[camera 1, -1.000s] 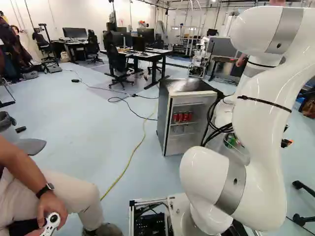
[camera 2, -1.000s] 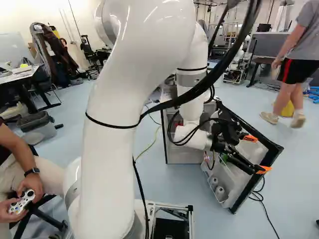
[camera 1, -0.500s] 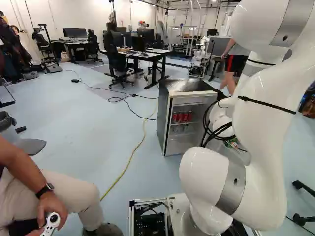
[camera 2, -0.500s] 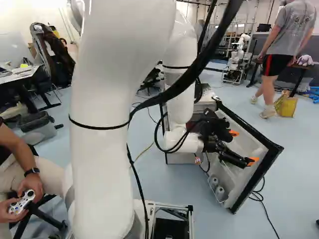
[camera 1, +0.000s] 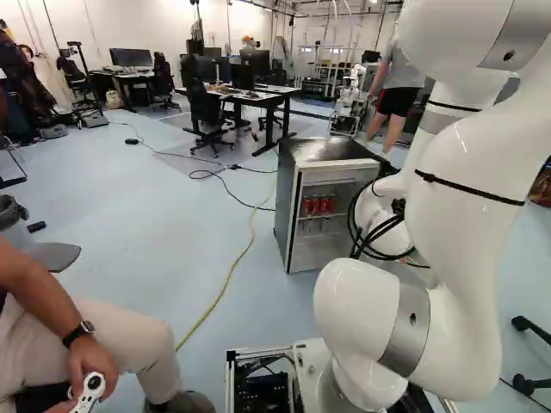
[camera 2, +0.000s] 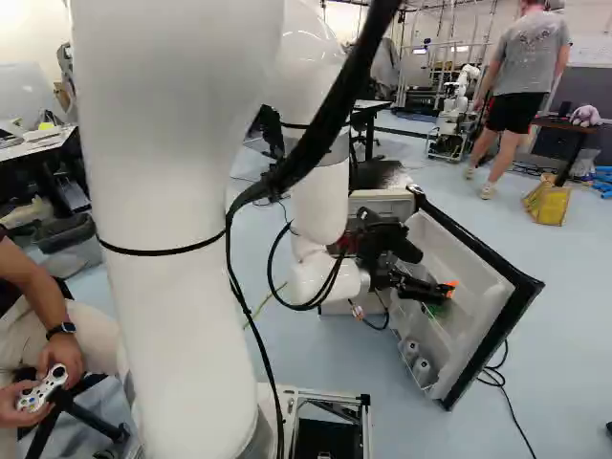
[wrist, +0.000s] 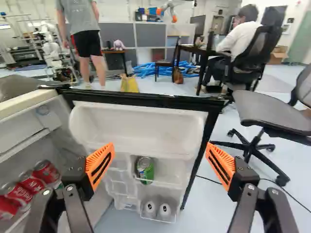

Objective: Grab a drink from the fridge

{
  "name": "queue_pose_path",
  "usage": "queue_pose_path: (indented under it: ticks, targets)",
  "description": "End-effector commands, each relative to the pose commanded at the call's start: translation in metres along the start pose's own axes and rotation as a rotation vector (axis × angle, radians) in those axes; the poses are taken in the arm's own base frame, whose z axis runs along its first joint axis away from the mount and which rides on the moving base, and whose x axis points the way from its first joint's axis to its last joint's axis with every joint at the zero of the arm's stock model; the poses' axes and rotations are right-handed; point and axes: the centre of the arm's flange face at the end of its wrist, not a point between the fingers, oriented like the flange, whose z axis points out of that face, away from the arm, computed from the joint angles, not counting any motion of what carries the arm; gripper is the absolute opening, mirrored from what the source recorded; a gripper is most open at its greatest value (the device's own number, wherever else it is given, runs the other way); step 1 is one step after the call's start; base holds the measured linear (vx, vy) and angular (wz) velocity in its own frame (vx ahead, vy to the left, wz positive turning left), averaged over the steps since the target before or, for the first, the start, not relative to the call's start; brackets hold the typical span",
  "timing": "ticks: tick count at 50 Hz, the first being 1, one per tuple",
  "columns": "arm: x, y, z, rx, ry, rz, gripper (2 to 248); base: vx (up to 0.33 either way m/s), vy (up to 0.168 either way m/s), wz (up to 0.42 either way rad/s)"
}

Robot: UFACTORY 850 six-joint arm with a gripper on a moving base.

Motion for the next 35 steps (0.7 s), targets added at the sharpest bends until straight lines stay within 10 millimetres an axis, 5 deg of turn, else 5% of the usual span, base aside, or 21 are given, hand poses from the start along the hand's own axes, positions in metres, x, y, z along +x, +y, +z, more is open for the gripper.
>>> queue_pose_path:
  ticks: [35]
  targets:
    - [-0.031,-0.035,-0.007,0.37,-0.099,-0.117,247,0.0,0.0,0.0]
